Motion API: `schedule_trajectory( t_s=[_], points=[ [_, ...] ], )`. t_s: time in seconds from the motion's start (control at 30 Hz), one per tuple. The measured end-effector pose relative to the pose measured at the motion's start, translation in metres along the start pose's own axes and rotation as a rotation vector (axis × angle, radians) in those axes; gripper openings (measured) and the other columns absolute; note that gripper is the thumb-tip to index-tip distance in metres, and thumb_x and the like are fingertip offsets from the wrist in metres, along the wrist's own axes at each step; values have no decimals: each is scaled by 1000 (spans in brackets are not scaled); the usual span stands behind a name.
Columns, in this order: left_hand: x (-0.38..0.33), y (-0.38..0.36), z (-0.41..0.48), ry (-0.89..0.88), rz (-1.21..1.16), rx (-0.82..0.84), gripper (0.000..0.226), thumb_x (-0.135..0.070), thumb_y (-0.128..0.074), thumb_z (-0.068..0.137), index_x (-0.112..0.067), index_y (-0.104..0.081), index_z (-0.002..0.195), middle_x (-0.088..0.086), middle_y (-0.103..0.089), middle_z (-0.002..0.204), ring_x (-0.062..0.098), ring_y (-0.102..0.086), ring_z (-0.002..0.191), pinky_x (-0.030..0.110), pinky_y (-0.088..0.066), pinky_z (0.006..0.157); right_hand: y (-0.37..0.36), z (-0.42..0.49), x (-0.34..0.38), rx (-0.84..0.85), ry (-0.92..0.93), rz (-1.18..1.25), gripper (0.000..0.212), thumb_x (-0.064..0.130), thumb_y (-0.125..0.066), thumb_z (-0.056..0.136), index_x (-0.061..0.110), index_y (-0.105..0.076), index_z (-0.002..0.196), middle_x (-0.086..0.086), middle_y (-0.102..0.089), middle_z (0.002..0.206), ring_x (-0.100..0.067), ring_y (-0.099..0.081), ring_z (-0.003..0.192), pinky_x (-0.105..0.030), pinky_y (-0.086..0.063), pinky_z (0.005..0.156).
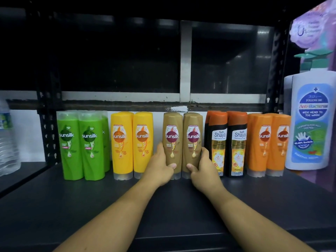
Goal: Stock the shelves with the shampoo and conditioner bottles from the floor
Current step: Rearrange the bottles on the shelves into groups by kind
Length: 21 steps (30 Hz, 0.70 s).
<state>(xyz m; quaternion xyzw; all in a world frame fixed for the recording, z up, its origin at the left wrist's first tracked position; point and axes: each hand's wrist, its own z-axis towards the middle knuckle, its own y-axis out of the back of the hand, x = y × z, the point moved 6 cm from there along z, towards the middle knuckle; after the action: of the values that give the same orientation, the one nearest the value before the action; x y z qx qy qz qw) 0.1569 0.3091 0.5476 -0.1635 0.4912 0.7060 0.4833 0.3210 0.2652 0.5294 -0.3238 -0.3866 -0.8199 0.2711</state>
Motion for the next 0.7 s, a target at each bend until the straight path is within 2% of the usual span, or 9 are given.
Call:
schedule_trajectory(
  t_s=[0.27,0.5,0.7],
  points=[
    [-1,1,-4,-11,-24,20,73,-14,-71,93,-30,-28,150,-7,-54,141,16,-52,131,29,-39,103,3,-2,-1,20,0,25,62,12,-66,94,23,-31,144,9,-56,118,-10,-52,108,-27,-41,92],
    [-1,1,-5,-38,-29,-1,72,-16,-73,92,-31,-29,148,-12,-54,133,12,-53,125,26,-38,99,4,-3,-2,3,-2,21,63,13,-68,93,23,-31,143,7,-59,125,-12,-55,113,-29,-45,96],
    [0,2,-7,-66,-41,-24,76,-17,-74,91,-33,-28,150,-15,-55,133,7,-52,121,25,-39,100,5,-5,0,-15,7,12,59,15,-69,91,25,-35,138,9,-60,120,-15,-58,115,-31,-46,94]
  ],
)
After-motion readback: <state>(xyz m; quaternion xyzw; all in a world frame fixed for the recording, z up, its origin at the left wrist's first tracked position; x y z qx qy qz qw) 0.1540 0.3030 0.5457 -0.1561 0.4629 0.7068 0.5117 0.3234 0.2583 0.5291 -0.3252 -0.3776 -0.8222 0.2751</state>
